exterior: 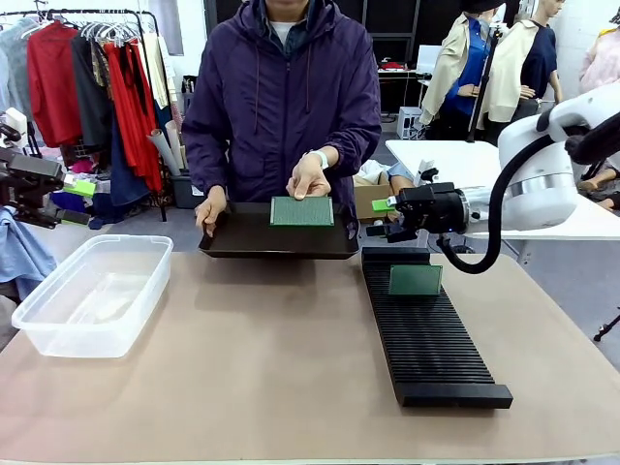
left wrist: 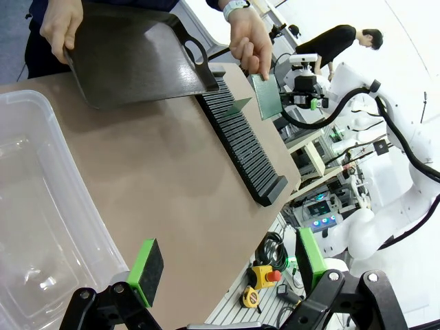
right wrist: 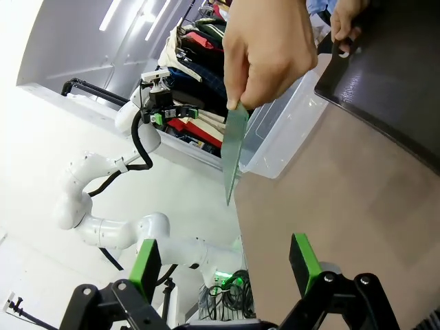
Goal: Sort PCBs into racks and boxes based on the side picked up.
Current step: Pick up the Blank PCB handed by the Human, then if the short side of the Blank PCB is picked up, insert it into the PCB Rack ; if the long side is picked up, place it in the Organizing box.
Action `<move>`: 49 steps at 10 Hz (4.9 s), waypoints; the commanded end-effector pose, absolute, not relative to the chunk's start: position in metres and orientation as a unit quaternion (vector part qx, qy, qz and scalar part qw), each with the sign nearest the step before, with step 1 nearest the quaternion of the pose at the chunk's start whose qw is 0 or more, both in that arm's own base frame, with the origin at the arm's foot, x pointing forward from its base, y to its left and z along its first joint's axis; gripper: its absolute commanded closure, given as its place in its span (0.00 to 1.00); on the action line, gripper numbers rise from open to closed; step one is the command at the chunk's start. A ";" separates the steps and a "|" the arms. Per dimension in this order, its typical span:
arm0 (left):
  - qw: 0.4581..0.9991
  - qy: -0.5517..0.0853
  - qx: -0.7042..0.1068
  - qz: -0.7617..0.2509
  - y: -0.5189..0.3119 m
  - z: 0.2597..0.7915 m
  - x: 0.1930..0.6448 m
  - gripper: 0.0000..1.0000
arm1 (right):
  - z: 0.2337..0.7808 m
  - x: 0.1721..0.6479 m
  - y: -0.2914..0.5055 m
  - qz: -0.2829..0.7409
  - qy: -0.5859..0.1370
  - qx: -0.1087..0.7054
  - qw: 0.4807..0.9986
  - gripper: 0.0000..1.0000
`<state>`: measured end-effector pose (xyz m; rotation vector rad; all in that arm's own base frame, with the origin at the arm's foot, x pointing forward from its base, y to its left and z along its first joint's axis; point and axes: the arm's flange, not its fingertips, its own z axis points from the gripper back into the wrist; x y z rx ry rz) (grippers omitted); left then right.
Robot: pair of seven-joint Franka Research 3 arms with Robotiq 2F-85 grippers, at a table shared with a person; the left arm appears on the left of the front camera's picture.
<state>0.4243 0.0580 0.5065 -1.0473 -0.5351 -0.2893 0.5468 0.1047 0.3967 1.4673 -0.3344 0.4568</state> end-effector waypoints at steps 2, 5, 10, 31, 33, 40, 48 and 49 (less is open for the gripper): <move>0.820 -0.251 -0.495 -0.138 0.058 0.508 0.423 0.00 | 0.403 0.565 0.131 0.199 -0.160 0.662 0.705 0.00; 0.820 -0.251 -0.495 -0.138 0.058 0.508 0.423 0.00 | 0.405 0.574 0.151 0.185 -0.157 0.663 0.708 0.00; 0.820 -0.251 -0.495 -0.138 0.058 0.508 0.423 0.00 | 0.405 0.590 0.182 0.180 -0.170 0.663 0.707 0.00; 0.820 -0.251 -0.495 -0.138 0.058 0.508 0.423 0.00 | 0.393 0.601 0.193 0.119 -0.133 0.669 0.722 1.00; 0.820 -0.251 -0.495 -0.138 0.058 0.508 0.423 0.00 | 0.388 0.593 0.185 0.139 -0.136 0.666 0.720 1.00; 0.820 -0.251 -0.495 -0.138 0.058 0.508 0.423 0.00 | 0.388 0.593 0.185 0.139 -0.136 0.666 0.720 1.00; 0.820 -0.251 -0.495 -0.138 0.058 0.508 0.423 0.00 | 0.388 0.593 0.185 0.139 -0.136 0.666 0.720 1.00; 0.820 -0.251 -0.495 -0.138 0.058 0.508 0.423 0.00 | 0.388 0.593 0.185 0.139 -0.136 0.666 0.720 1.00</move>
